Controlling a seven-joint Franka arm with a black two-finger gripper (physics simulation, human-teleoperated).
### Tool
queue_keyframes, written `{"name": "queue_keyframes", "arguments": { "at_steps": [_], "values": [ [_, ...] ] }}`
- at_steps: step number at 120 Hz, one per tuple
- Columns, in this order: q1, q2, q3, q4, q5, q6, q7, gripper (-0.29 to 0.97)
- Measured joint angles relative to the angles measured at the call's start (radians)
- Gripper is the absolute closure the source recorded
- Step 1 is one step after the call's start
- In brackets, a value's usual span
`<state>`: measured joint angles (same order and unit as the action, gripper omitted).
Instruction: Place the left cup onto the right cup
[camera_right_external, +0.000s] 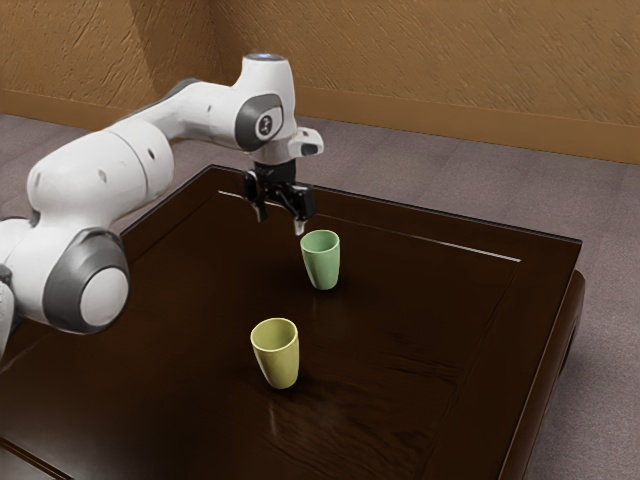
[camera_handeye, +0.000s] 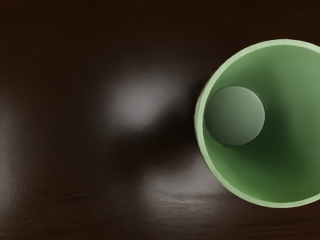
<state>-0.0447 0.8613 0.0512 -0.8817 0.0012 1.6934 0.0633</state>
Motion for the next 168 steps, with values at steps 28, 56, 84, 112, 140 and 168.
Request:
{"name": "queue_keyframes", "arguments": {
  "at_steps": [28, 56, 84, 112, 140, 168],
  "values": [
    [0.016, 0.070, 0.002, 0.069, 0.000, 0.065, 0.002, 0.00],
    [0.006, 0.122, -0.004, 0.133, 0.000, 0.088, 0.004, 0.00],
    [-0.004, 0.136, -0.023, 0.110, -0.001, 0.117, 0.002, 0.00],
    [-0.005, 0.152, -0.027, 0.070, -0.002, 0.147, -0.001, 0.01],
    [-0.013, 0.152, -0.024, 0.061, -0.001, 0.162, -0.018, 0.39],
    [-0.018, 0.148, -0.021, 0.066, 0.008, 0.167, -0.030, 0.68]
  ]
}}
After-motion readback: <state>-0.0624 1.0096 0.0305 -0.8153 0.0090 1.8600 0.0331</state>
